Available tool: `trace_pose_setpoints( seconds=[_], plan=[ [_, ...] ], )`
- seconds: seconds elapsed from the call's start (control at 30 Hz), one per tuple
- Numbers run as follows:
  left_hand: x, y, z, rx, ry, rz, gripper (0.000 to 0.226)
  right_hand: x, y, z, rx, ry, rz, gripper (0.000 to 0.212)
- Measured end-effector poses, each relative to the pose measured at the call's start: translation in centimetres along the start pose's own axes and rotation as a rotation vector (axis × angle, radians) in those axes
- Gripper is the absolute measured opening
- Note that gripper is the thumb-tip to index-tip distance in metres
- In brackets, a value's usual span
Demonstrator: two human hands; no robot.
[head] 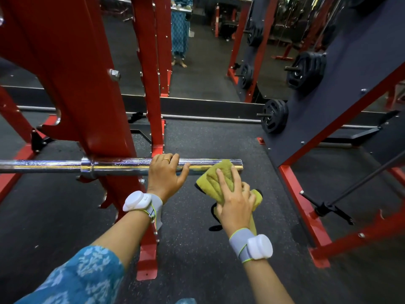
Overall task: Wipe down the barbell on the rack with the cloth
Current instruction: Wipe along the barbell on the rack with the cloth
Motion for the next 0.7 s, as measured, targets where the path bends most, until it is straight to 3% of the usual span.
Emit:
trace_pose_setpoints(
  seconds=[0.2, 0.47, 0.7],
  plan=[
    [0.0, 0.1, 0.1, -0.008, 0.003, -0.006, 0.043, -1.0, 1.9, 1.5, -0.077, 0.097, -0.178, 0.102],
    [-0.1, 0.1, 0.1, -0.013, 0.01, -0.013, 0.042, 0.3, 0.8, 0.1, -0.033, -0.021, -0.037, 0.111],
    [0.0, 0.2, 0.2, -0.019, 0.012, -0.011, 0.042, -1.5, 2.4, 1.6, -0.114, 0.014, -0.231, 0.095]
  ],
)
Point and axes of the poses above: each hand's wrist, its own x-axis away from the middle knuckle, its own z-axis out of the back of the hand, y = z × x, the point moved 9 cm from there along -x, towards the middle knuckle, and after that the axes turned 12 degrees about -x, right-handed, at the moved point
